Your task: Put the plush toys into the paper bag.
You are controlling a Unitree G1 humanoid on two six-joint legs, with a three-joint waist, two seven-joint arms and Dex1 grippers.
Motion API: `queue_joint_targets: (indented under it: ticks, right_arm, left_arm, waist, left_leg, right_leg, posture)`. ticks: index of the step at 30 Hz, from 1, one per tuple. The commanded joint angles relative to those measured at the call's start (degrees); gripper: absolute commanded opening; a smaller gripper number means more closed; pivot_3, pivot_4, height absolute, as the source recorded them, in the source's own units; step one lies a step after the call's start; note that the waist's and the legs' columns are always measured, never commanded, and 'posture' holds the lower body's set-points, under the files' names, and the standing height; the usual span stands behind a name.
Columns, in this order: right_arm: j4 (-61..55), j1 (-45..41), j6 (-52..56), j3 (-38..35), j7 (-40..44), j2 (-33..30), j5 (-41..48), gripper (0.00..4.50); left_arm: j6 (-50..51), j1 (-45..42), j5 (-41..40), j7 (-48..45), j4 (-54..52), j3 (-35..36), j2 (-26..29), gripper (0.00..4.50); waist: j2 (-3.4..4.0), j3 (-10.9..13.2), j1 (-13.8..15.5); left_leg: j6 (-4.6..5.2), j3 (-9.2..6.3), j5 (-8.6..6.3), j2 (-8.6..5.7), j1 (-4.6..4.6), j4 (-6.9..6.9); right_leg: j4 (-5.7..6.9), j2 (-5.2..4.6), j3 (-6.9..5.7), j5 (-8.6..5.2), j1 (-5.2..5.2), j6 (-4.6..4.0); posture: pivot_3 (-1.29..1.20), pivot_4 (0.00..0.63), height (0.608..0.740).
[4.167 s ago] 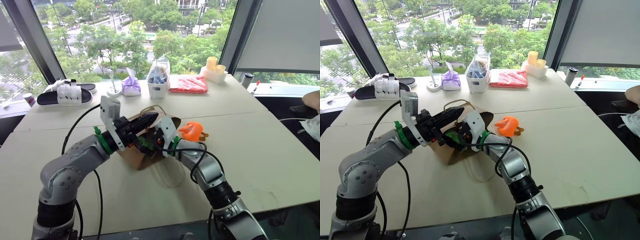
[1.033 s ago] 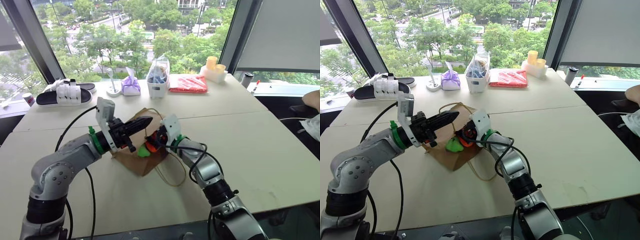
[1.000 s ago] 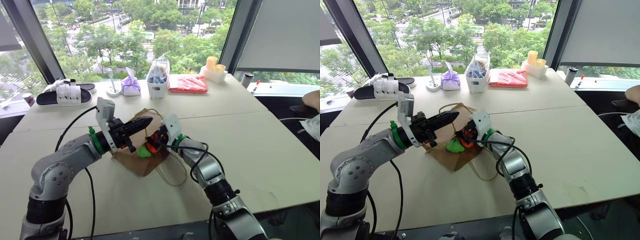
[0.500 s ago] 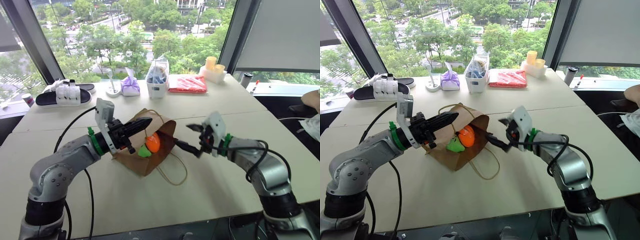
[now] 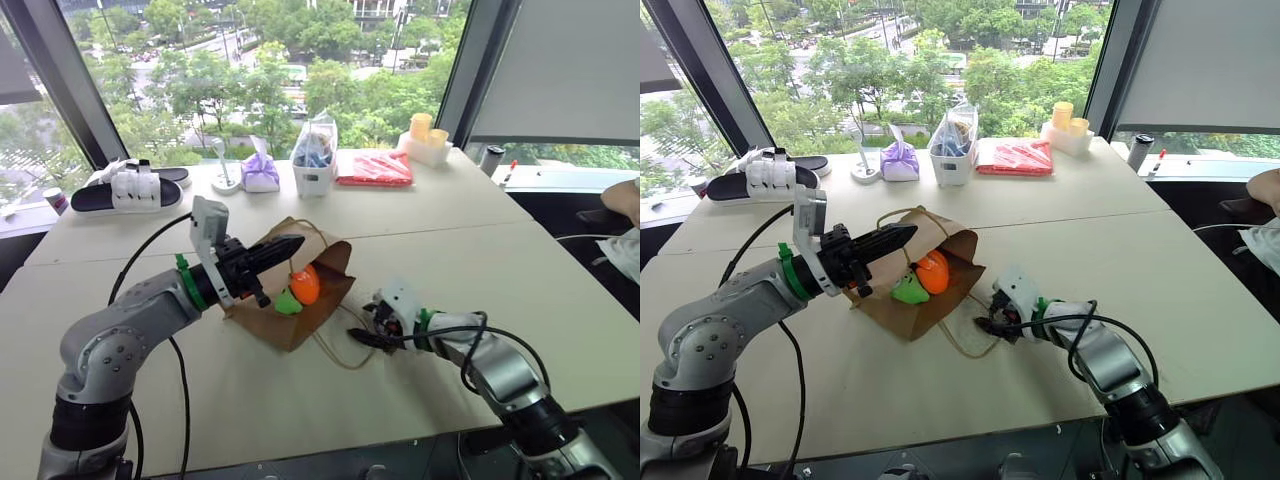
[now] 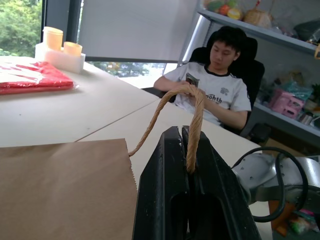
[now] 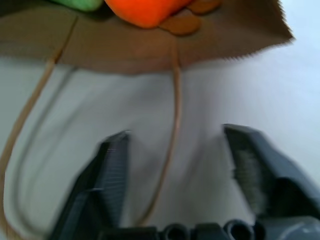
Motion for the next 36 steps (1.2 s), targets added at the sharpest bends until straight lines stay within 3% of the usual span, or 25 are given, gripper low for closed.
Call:
queue_joint_targets:
  ticks: [1,3,4,8,16,22,34,35,36]
  right_arm:
    - [0.57,-1.38,0.23,-0.10,-0.38,0.78,-0.82,1.06]
    - [0.07,-1.79,0.61,-0.62,-0.11,0.94,-0.33,0.11]
    - [-0.26,-1.95,1.01,-1.11,0.06,1.07,0.16,0.04]
    - [-4.08,-5.09,6.28,-8.66,1.20,1.99,7.08,0.04]
    - [-3.84,-19.90,16.02,-22.44,0.52,-0.11,17.52,0.04]
    - [-0.10,-24.53,15.60,-22.97,-0.37,0.16,18.71,0.04]
    - [3.97,-20.50,8.65,-17.59,0.55,-1.12,14.64,0.04]
    - [3.89,-20.29,8.19,-17.65,0.99,-1.45,14.75,0.01]
    - [3.95,-20.25,7.60,-18.00,1.07,-1.83,14.70,0.28]
  left_arm:
    - [-0.87,-1.15,-0.33,0.38,-1.75,0.98,0.23,0.00]
    - [-0.86,-1.18,-0.42,0.41,-1.66,1.13,0.37,0.00]
    - [-0.87,-1.21,-0.47,0.44,-1.59,1.20,0.41,0.00]
    - [-0.96,-1.97,-0.40,0.60,-0.97,1.26,0.37,0.00]
    - [-2.91,-7.76,0.50,3.01,3.03,1.98,-3.08,0.00]
    - [-5.68,-9.41,4.69,5.19,7.96,1.73,-5.53,0.00]
    - [-4.52,-5.75,10.55,2.00,10.44,-1.56,-5.16,0.00]
    - [-3.97,-5.73,10.25,1.65,10.11,-1.69,-5.19,0.26]
    - [-3.03,-5.65,9.64,1.30,9.66,-1.88,-5.11,0.57]
  waist:
    - [0.00,0.00,0.12]
    - [-0.01,0.00,0.20]
    - [-0.01,0.00,0.21]
    - [0.00,0.00,0.17]
    - [0.00,0.01,0.17]
    - [0.00,0.01,0.09]
    - [0.00,0.01,0.08]
    - [0.00,0.01,0.11]
    - [0.00,0.01,0.16]
  left_leg:
    - [0.00,0.01,0.00,0.00,-0.01,0.01]
    - [0.00,0.00,0.00,-0.02,-0.01,0.03]
    - [0.00,0.00,0.00,-0.02,-0.02,0.03]
    - [0.00,-0.01,0.00,-0.02,-0.02,0.02]
    - [0.01,-0.04,0.00,-0.01,-0.02,-0.01]
    - [0.01,-0.03,0.00,-0.02,-0.06,-0.02]
    - [0.01,0.01,0.00,-0.02,-0.09,-0.02]
    - [0.01,0.01,0.00,-0.02,-0.09,-0.03]
    - [0.01,0.01,0.00,-0.02,-0.09,-0.03]
  right_leg:
    - [-0.01,0.00,0.00,0.00,0.00,0.00]
    - [-0.01,-0.01,0.00,0.00,0.02,0.00]
    - [-0.01,-0.01,0.00,0.00,0.02,0.00]
    - [-0.01,-0.01,0.00,0.00,0.02,0.00]
    - [-0.02,0.00,-0.05,0.00,0.01,0.00]
    - [-0.07,-0.02,-0.04,0.01,0.00,0.01]
    - [-0.05,-0.02,-0.02,0.01,-0.06,0.01]
    - [-0.05,-0.02,-0.02,0.01,-0.06,0.01]
    - [-0.05,-0.02,-0.02,0.01,-0.06,0.01]
  posture:
    - [0.00,0.150,0.740]
    - [0.00,0.150,0.740]
    - [0.00,0.150,0.740]
    - [0.00,0.150,0.740]
    - [0.00,0.150,0.740]
    - [0.00,0.150,0.740]
    - [0.00,0.150,0.740]
    - [0.00,0.150,0.740]
    - [0.00,0.150,0.740]
